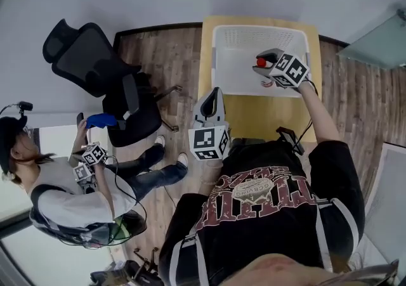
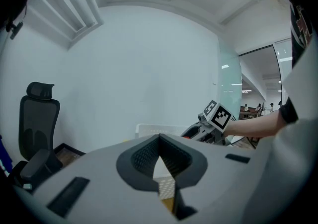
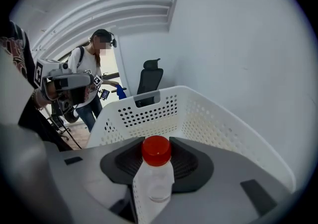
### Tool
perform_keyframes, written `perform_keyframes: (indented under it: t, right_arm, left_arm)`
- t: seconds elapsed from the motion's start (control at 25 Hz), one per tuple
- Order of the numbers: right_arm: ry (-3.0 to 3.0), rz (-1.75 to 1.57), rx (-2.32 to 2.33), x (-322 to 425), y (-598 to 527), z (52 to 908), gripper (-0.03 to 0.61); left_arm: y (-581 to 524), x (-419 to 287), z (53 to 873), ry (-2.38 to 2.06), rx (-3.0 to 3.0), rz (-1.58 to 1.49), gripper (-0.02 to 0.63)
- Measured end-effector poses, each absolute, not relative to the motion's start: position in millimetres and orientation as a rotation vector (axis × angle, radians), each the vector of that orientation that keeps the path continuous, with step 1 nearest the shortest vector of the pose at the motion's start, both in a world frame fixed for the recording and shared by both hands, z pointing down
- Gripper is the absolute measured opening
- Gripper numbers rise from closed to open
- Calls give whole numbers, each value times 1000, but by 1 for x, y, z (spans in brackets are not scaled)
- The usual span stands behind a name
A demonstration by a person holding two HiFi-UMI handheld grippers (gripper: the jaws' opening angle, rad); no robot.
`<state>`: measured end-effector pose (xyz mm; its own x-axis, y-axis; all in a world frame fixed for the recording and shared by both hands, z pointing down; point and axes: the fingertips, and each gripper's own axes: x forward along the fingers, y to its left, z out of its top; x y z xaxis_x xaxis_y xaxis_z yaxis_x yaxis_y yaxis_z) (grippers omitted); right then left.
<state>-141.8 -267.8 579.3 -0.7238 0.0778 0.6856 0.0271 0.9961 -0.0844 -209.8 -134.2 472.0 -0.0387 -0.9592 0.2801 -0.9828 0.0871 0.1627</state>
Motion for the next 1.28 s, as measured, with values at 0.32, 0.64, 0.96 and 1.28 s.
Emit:
perform_keyframes:
  t: [0.32,0.64,0.96,1.28]
  right_arm:
    - [-2448,89,-21,-139,-262,561,164]
    - [-2519,39,30,-131,-255,525,164]
    - [-2622,26,101,-112,-251,477,164]
    - [-2702,-57,142,-99,-236,425,164]
  left_arm:
    - [-142,-195,468,-2019,1994,112,31]
    - [-144,-182,465,-1993,2039,118,31]
    - [-149,-162,462,-1950,2089,118,31]
    - [-155,-142,459,-1931,2152,172,31]
